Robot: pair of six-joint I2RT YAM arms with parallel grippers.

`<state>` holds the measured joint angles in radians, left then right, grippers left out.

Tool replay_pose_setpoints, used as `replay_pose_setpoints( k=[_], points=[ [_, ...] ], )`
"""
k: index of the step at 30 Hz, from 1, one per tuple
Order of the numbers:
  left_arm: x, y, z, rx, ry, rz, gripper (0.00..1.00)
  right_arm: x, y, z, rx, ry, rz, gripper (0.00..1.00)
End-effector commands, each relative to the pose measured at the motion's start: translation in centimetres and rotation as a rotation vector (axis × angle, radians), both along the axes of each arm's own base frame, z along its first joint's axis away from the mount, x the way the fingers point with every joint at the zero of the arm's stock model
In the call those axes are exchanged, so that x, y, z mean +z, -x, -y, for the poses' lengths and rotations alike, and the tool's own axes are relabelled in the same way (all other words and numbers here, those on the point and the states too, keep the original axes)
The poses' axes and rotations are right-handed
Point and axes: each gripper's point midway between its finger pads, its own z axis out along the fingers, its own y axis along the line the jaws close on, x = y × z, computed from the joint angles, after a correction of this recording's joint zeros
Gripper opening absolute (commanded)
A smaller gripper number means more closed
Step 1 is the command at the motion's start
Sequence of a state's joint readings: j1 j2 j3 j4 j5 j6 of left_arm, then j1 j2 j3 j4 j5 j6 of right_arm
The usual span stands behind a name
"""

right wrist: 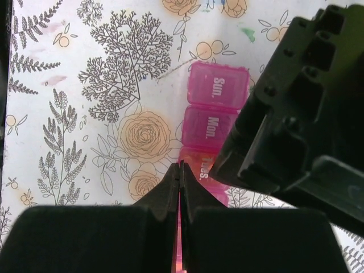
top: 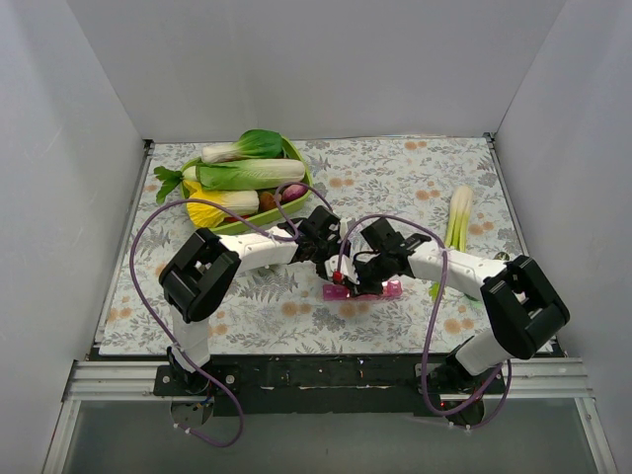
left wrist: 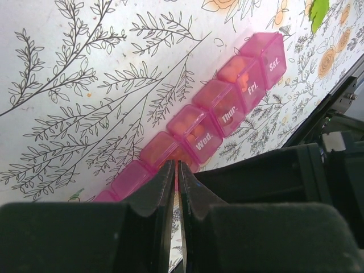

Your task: Sort the pills into containers

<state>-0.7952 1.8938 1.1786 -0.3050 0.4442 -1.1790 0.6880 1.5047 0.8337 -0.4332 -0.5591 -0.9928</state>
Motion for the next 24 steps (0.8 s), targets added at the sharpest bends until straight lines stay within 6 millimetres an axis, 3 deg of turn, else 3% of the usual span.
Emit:
replay_pose_setpoints(
  k=[1, 5, 15, 20, 24],
  points=[
    [-5.2, 1.3, -3.2, 0.017, -0.195, -0.040, 0.07, -1.1, -0.9, -0.2, -0.021, 0.044, 0.014, 0.01],
    [-5.3, 1.4, -3.3, 0.016, -0.195, -0.044, 0.07, -0.5, -0.8, -0.4, -0.017, 0.025, 0.017, 0.01],
    [-5.6, 1.4, -3.3, 0.014, -0.198, -0.049, 0.07, 3.8, -1.5, -1.6, 0.001, -0.046, 0.063, 0.01],
    [-5.6, 1.4, -3.3, 0.015, -0.197, -0.051, 0.07, 4.2, -1.5, -1.8, 0.005, -0.057, 0.068, 0.01],
    [-5.5, 1.3, -3.2, 0.016, -0.194, -0.050, 0.07, 2.3, -1.3, -1.2, -0.004, -0.013, 0.039, 0.01]
  ],
)
